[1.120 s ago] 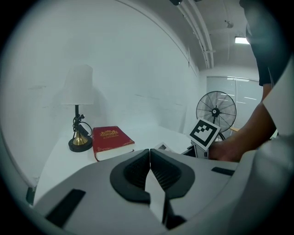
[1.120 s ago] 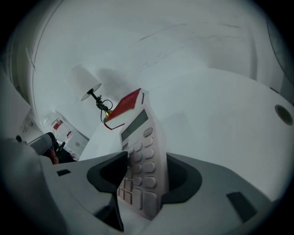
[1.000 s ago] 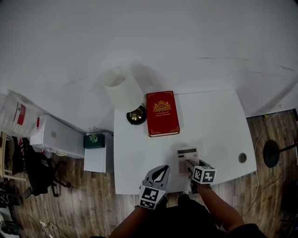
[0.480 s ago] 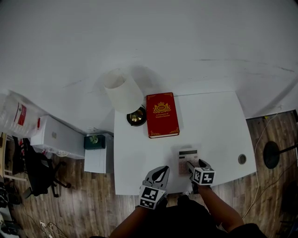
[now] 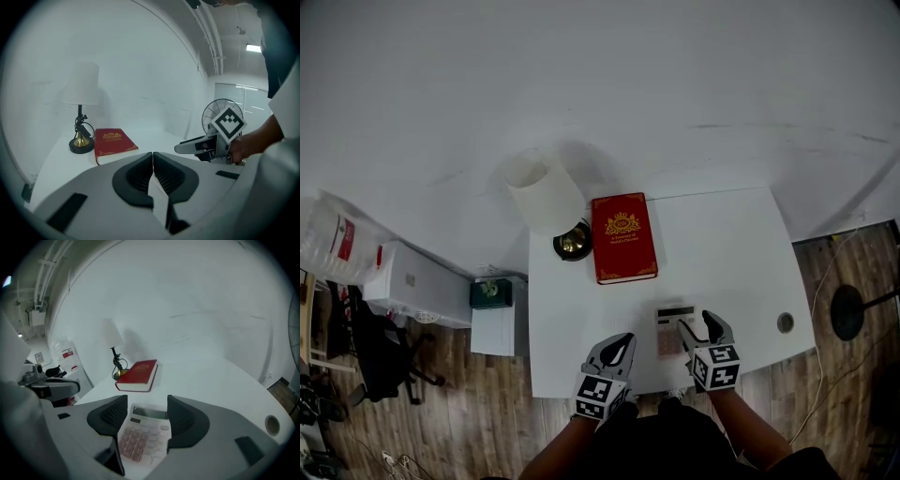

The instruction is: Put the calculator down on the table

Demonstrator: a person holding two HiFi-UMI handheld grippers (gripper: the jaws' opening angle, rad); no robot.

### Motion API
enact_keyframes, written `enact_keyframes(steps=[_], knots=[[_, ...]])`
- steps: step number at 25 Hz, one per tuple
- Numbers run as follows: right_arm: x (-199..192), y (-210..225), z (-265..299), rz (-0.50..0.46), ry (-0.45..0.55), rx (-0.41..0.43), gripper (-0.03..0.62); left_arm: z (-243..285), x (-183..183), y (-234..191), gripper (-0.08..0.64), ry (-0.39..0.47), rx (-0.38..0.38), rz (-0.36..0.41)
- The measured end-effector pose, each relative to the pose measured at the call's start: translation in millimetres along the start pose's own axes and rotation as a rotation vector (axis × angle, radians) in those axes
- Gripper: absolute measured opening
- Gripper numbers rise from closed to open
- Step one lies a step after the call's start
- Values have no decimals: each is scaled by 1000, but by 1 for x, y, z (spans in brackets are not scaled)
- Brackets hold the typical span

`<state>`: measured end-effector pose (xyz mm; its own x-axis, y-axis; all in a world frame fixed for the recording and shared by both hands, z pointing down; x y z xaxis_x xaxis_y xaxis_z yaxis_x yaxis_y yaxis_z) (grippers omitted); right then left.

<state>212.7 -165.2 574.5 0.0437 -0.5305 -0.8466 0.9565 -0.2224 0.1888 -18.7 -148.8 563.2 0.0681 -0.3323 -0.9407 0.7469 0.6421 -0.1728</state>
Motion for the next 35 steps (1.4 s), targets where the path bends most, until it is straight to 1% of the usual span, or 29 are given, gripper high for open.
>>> enact_keyframes(steps=[3,6,10,12,18,26,32,35], knots=[[24,-10,-13,-39,72,24,265,1,7,-2,21,18,6,4],[45,-19,-28,-79,140,38,232,2,18,0,21,38,-7,20],[67,-31,-44,-143,222,49,186,-1,35,-1,21,51,-1,4],[76,-36,-51,-166,260,49,161,-1,43,-2,21,71,-1,3],[94,-49,-69,-207,351,42,129,-2,58,-4,21,122,-6,0],[105,-56,-78,-248,429,15,20,-1,68,-10,21,144,-8,6],[115,-63,-82,-319,480,19,17,0,74,-11,21,144,-19,15],[117,-65,-83,-333,488,23,17,1,75,-11,21,141,-24,17]])
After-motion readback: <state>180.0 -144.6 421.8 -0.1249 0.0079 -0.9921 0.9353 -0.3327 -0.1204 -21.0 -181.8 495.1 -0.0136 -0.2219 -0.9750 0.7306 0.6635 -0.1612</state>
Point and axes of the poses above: the fingertips, and each gripper's own axes: z forward along the fingers, y to its right, x out of its top, the point moved 9 cm from there along -z, backward along the fingers, and after that the axes turned 4 degrees about y, right-handed, at the moved point
